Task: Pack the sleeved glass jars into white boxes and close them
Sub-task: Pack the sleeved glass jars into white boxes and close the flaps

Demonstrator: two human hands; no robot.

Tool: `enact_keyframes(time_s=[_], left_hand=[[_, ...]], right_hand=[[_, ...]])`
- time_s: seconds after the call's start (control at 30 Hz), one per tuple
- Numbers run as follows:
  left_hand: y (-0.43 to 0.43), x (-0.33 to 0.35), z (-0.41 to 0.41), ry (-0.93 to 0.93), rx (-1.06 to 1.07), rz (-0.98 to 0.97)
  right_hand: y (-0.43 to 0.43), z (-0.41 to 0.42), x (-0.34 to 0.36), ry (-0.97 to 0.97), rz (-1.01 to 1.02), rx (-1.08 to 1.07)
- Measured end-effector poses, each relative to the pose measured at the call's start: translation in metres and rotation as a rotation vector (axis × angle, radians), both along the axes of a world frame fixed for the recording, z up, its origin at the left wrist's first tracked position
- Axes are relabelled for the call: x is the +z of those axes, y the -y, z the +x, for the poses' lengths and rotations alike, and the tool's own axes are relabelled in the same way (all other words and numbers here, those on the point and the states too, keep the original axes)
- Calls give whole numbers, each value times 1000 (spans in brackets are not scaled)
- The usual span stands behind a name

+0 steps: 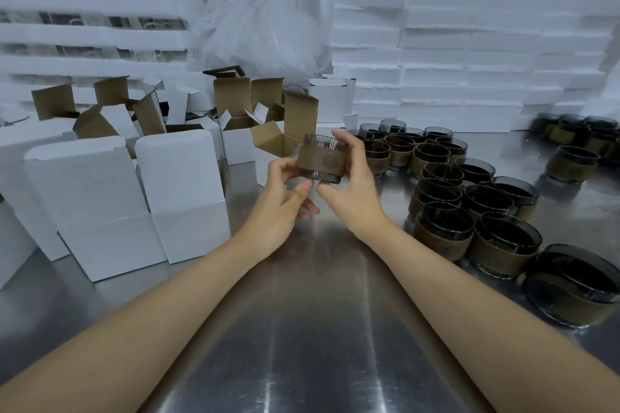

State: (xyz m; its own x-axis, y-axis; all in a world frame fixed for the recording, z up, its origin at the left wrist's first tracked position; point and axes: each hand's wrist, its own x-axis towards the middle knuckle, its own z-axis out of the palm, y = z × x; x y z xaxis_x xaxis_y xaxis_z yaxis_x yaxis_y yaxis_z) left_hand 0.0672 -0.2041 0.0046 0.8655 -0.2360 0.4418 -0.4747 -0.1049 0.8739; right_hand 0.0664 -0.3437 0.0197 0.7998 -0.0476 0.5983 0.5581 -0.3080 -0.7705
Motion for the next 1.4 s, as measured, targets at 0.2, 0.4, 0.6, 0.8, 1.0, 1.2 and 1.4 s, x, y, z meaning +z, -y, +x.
enact_keyframes(time_s=[0.2,0.4,0.6,0.8,1.0,1.2,1.4], left_hand=[[1,1,1,-27,-31,-3],[1,4,-1,10,29,-64],[1,8,-7,144,92,-9],[5,9,-11,255,125,106],[5,11,-13,193,131,93],[4,11,-13,25,183,109],[3,8,-7,79,251,60]], right_hand=[[1,2,-3,12,5,11],[3,11,-8,-33,-35,-19],[4,15,-6,-74,-45,-52],[10,14,-5,-175,98,-6],[10,15,-6,-190,86,11],[6,14,-5,-149,6,49],[5,14,-10,-72,-48,96]])
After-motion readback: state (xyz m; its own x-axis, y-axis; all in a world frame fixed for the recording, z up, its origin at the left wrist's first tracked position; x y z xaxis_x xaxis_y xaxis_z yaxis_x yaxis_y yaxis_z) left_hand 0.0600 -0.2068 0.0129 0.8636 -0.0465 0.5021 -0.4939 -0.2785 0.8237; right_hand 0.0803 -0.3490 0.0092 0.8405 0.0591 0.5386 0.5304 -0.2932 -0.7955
